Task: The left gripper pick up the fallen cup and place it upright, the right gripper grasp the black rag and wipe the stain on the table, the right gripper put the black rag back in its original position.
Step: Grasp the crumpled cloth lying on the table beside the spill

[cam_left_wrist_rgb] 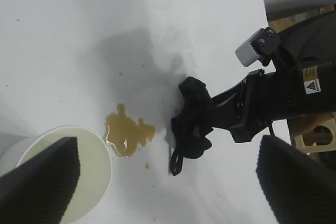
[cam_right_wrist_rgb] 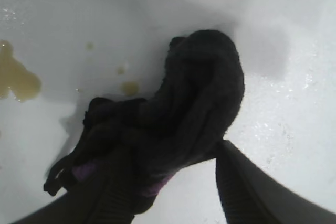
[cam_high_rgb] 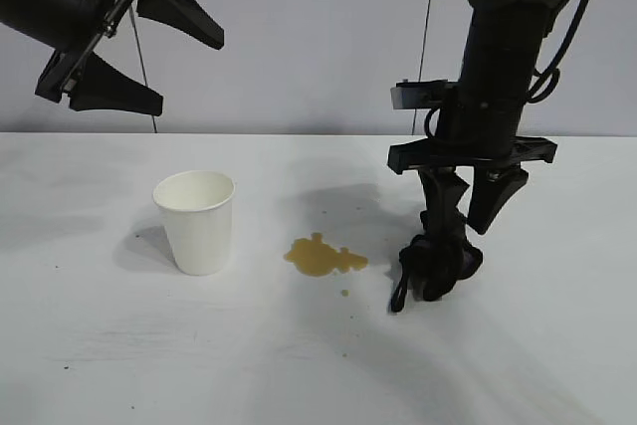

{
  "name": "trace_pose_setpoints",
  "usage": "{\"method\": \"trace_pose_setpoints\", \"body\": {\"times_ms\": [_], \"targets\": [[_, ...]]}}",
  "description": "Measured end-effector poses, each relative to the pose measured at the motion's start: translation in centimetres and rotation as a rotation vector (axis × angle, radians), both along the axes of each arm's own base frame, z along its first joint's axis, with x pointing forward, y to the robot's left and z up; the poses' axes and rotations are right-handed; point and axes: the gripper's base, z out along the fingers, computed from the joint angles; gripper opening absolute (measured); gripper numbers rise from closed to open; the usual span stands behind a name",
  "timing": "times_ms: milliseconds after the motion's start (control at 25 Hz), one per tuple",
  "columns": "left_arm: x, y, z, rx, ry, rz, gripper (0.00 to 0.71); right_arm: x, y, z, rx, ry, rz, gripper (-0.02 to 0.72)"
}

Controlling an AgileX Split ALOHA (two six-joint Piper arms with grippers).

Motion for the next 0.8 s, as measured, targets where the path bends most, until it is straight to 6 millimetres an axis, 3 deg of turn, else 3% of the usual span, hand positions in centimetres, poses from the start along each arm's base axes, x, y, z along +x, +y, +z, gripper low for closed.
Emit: {"method": "trace_pose_setpoints", "body": {"times_ms": [120,800], "targets": [[0.0,0.0,0.0,-0.001,0.001,-0.002,0.659,0.1,0.0,0.0,0.001,-0.008,0.001,0.391],[0.0,0.0,0.0,-0.001,0.002,-0.003,0.659,0.4,0.2,-1.0,0.013,-0.016,-0.007,0.391]]}}
